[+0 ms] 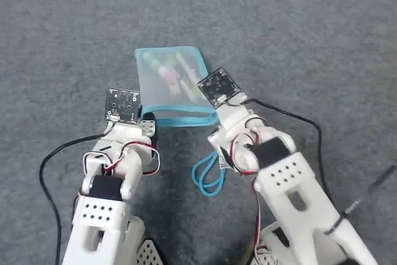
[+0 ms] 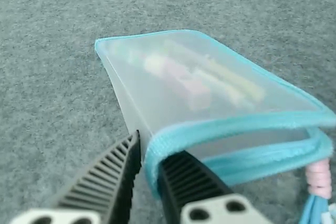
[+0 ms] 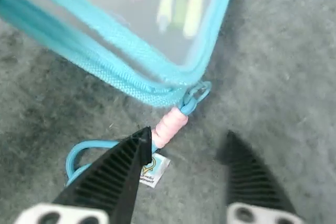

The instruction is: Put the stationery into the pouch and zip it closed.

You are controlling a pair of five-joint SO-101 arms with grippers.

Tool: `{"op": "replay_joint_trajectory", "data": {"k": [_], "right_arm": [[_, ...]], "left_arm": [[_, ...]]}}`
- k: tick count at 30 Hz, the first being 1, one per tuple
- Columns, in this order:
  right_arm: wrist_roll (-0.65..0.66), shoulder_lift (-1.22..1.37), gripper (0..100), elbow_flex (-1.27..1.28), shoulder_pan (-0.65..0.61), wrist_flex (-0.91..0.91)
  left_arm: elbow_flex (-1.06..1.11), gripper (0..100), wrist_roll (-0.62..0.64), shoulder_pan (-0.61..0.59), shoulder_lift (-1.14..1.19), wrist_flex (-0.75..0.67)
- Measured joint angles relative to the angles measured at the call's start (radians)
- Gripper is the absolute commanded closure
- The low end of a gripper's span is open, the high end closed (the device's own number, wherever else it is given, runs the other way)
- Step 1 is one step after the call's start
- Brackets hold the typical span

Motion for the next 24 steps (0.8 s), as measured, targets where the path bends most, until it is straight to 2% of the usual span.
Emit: {"op": "replay_joint_trajectory", "data": {"k": [12,19,24], "right_arm": [[-0.054,0.331,72.8,0.000,-0.012,-0.230],[-0.055,0.402,88.4,0.000,0.054,-0.342],[-0.057,0.453,85.0,0.000,0.060,-0.356]], "left_arm": [[0.000,99,0.000,0.000,0.000,0.000],[0.000,99,0.000,0.000,0.000,0.000],[0.000,99,0.000,0.000,0.000,0.000]]}}
